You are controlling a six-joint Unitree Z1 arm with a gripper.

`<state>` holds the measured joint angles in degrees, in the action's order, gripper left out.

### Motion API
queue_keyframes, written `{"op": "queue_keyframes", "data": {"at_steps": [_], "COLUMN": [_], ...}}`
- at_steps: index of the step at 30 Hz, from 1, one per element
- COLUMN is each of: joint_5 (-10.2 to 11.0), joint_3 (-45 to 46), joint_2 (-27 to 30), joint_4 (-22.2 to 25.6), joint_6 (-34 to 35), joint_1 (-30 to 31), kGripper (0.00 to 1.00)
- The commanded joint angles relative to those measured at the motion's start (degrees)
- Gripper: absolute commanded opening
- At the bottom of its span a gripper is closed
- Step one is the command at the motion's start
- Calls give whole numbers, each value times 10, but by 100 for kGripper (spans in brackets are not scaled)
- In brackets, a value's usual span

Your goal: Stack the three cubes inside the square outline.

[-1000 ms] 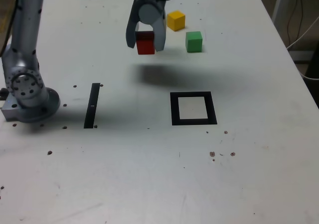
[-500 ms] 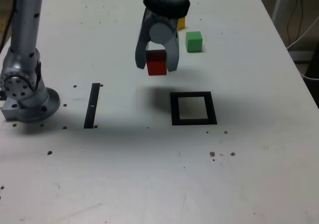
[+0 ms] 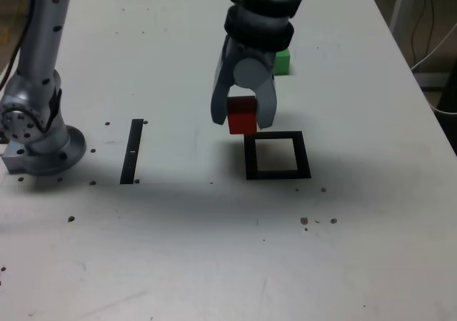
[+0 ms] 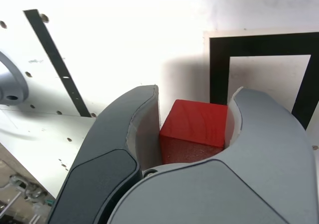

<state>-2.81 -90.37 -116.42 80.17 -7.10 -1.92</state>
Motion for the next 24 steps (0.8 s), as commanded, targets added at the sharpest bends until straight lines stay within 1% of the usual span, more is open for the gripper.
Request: {"op": "queue_keyframes", "data": {"at_steps": [1, 6, 15, 24], "joint_5": [-4, -12, -20, -21], "joint_3": [-7, -28, -48, -54], "joint_2": [-9, -31, -60, -79], "joint_4": [-1, 0, -2, -6], "joint_6": [1, 5, 13, 15], "joint_1": [1, 7, 11, 11], "kGripper": [31, 31, 31, 31]}}
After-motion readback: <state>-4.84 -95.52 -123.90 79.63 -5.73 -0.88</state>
